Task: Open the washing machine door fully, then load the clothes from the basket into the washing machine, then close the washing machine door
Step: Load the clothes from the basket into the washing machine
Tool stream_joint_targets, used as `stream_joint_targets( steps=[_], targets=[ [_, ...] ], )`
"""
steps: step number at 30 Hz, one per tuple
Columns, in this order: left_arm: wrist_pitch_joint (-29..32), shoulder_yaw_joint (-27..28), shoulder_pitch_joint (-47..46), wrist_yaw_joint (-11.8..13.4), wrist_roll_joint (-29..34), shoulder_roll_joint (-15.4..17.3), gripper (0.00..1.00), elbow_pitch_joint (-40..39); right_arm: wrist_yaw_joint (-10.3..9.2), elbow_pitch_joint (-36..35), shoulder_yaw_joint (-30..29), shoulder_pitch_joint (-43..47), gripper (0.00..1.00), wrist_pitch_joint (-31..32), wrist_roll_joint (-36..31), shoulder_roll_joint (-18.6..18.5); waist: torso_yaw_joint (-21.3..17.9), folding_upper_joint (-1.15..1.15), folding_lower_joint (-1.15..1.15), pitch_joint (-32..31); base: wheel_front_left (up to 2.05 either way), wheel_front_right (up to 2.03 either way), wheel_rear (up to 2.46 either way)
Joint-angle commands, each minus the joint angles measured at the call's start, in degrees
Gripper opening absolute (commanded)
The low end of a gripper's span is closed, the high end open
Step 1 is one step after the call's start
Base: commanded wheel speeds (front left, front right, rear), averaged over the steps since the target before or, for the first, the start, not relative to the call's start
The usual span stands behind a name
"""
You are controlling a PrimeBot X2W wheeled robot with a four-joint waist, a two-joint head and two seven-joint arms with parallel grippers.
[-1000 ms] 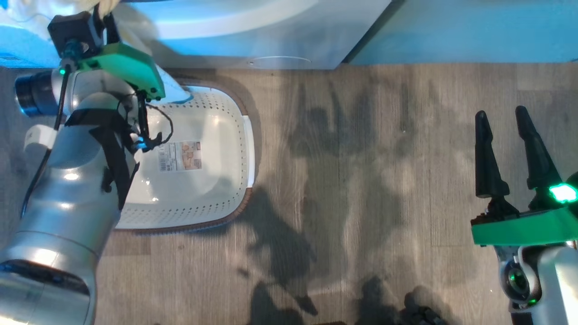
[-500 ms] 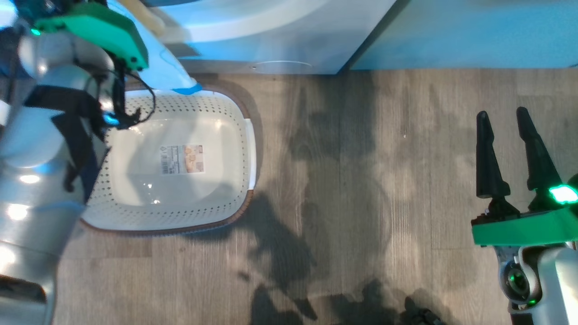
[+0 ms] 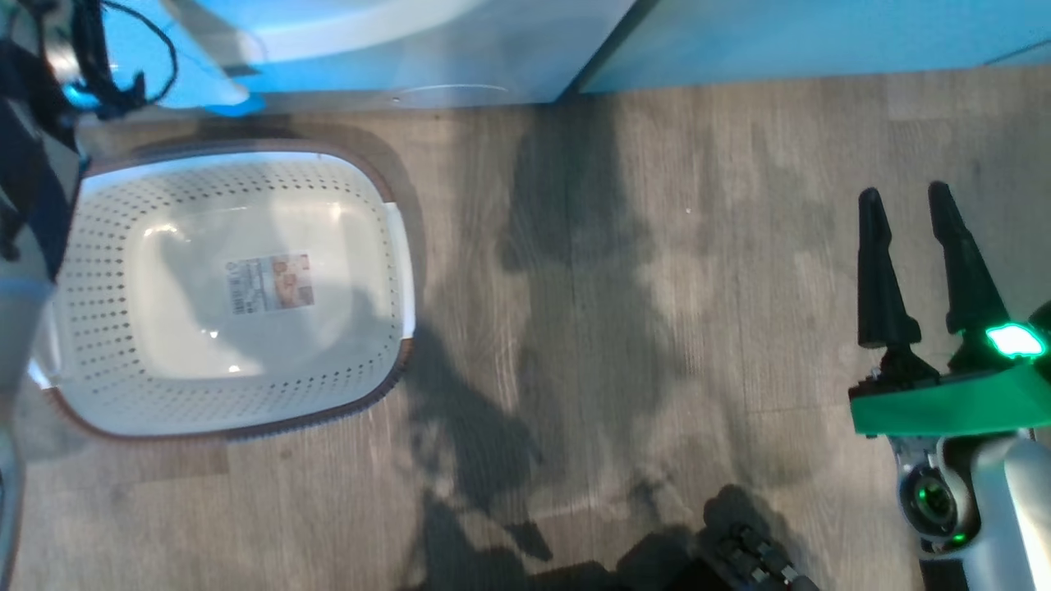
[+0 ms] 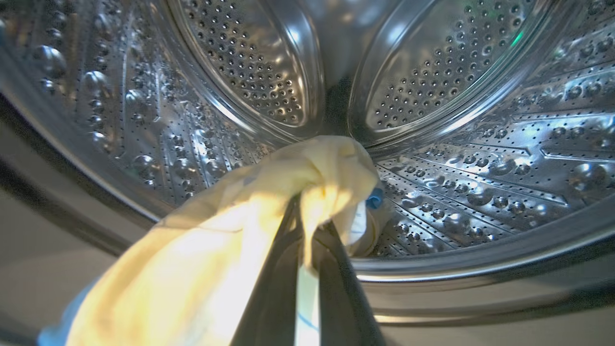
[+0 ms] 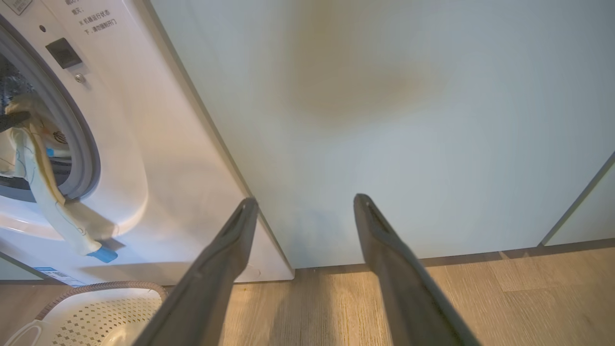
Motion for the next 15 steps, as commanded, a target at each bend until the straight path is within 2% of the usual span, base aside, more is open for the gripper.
stream_joint_targets(
  steps=[1,15],
  targets=[
    [0.76,1.68,-3.74,0.03,0.76,3.27,0.00,-0.75,-0.16,-1.59,1.28,-0.53,1.00,-0.38,0.66,-0.13,-0.97,0.00,0.00,0.97,0.00,0.00,0.00],
    [4.11,-0.66,-17.92,-3.32,3.51,5.09,0.00,6.80,-0.16,-1.11,3.42,-2.29,1.00,-0.38,3.47,-0.13,-5.39,0.00,0.00,5.12,0.00,0.00,0.00]
  ],
)
